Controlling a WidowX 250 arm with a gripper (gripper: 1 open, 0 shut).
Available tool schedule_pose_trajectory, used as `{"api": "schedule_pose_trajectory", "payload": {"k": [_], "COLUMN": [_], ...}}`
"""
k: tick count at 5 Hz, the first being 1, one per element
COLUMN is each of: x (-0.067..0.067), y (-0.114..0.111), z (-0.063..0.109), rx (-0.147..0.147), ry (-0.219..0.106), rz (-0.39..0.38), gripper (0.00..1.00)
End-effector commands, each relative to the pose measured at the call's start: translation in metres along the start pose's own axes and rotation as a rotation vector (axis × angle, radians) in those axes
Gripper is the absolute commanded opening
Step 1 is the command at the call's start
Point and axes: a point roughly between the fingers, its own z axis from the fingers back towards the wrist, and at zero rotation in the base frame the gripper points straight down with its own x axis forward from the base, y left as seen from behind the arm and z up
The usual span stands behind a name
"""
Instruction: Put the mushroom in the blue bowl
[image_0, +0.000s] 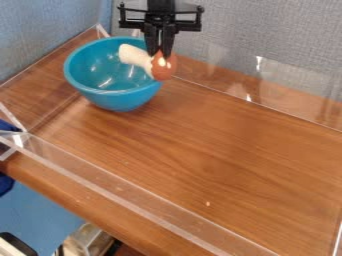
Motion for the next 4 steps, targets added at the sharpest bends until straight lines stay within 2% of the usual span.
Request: {"api": "schedule_pose_trajectory", "payload": {"k": [1, 2, 4], "x": [0.010, 0.008, 0.035], "y": [0.000, -0.003, 0.047], "z": [0.016, 0.017, -0.010], "rx": [-0.016, -0.018, 0.043], "ry": [-0.048, -0.041, -0.032], "rz": [0.007, -0.002, 0.114], "gripper": [0.00, 0.00, 0.00]}}
